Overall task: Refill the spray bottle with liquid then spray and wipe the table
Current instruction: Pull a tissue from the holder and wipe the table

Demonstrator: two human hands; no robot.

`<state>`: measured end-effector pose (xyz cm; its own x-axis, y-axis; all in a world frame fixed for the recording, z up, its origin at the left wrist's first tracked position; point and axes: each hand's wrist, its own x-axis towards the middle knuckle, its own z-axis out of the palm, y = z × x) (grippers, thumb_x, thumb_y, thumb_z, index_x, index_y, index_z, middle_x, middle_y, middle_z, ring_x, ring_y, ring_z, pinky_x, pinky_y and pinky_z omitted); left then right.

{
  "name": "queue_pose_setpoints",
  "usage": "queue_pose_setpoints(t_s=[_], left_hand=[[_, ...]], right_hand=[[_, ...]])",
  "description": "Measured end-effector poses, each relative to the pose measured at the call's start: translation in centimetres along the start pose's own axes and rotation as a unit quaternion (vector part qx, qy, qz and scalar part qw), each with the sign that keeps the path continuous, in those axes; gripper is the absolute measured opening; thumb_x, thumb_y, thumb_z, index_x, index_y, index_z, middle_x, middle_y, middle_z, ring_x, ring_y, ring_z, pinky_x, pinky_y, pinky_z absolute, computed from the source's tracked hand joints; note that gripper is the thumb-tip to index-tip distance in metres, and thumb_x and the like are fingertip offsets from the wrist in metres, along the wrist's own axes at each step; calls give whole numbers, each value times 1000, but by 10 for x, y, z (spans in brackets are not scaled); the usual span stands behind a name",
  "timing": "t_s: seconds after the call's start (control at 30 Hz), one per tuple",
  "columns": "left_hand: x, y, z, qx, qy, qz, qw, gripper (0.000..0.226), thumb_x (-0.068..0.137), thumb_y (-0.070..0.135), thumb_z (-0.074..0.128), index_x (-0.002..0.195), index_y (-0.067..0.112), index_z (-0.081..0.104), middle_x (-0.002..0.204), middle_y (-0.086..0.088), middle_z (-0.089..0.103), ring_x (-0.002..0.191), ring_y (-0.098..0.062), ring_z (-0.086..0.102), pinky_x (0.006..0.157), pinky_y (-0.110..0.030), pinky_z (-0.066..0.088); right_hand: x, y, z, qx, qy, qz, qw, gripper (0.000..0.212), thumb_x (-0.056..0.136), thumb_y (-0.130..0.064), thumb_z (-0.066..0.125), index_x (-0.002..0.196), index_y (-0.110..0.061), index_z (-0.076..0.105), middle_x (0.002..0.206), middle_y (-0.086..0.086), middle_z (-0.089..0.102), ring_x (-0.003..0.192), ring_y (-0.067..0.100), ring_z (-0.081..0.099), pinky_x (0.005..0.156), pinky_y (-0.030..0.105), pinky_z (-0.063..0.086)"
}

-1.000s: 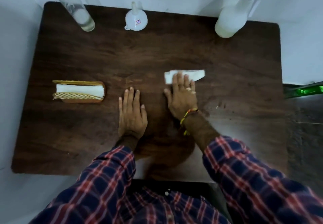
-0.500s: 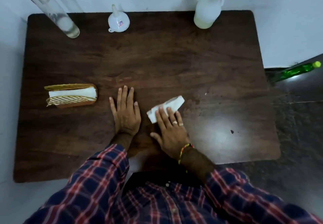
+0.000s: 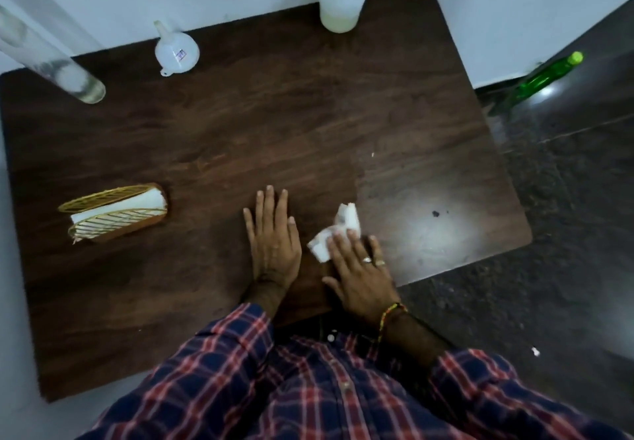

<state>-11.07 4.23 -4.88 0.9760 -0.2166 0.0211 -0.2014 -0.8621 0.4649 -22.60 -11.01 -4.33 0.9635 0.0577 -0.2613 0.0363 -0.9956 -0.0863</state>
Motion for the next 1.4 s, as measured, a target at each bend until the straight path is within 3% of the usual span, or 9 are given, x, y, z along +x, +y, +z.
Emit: queue_pose_setpoints(t_s=[0.13,0.3,0.37,0.53,0.63,0.8,1.0,1.17,1.4], left_hand=[[9,4,4,5,-22,20,1000,52,100,28,29,149,13,39,160,-9,29,150,-24,19,122,-52,7],[25,34,12,9,-46,61,997,53,99,29,28,148,13,40,159,-10,30,150,-24,20,122,-52,7],[28,41,11,8,-41,59,997,53,99,28,28,149,14,39,159,-10,30,150,-23,20,122,-51,7],[30,49,15,-5,-38,48,998,53,100,30,26,149,15,38,160,-7,29,150,-22,18,122,-50,5],[30,63,24,-7,-47,52,997,53,99,30,27,148,14,40,159,-8,31,150,-22,20,122,-52,6],[41,69,27,-9,-35,42,998,54,99,30,25,149,14,40,159,-9,30,150,-23,20,121,-51,6],[63,47,19,12,0,-24,1000,54,100,32,24,151,16,35,160,-7,28,151,-21,16,122,-51,5],[80,45,22,16,16,-50,999,55,100,32,24,151,13,35,160,-10,27,151,-24,16,121,-54,6],[78,40,30,59,37,-31,997,55,99,28,32,152,11,32,161,-10,25,151,-23,16,121,-55,7]], right_hand=[[23,34,-13,45,20,184,982,74,98,-57,28,154,-9,34,161,12,31,150,35,27,120,59,14],[39,10,-20,56,8,65,996,76,96,-60,26,151,-9,40,159,11,36,149,34,30,122,54,16],[21,15,-16,46,7,84,995,76,97,-59,25,151,-9,40,159,12,36,149,34,30,121,54,15],[14,61,-18,85,22,333,939,79,96,-57,24,153,-2,32,160,20,30,147,44,29,119,59,20],[54,67,-27,106,25,273,956,81,96,-57,19,154,-1,27,162,21,24,149,45,21,121,57,15],[81,44,-26,57,11,2,998,67,95,-42,24,151,-8,39,159,16,35,147,37,32,121,54,19],[131,89,-46,88,10,184,979,76,97,-54,16,157,-7,24,165,15,20,152,38,19,122,54,8],[159,59,-57,60,-10,-23,998,75,96,-53,16,154,-9,34,162,12,30,150,35,27,122,52,15],[227,104,-73,78,13,158,984,66,105,-45,29,158,-7,16,166,14,15,153,37,13,122,54,2]])
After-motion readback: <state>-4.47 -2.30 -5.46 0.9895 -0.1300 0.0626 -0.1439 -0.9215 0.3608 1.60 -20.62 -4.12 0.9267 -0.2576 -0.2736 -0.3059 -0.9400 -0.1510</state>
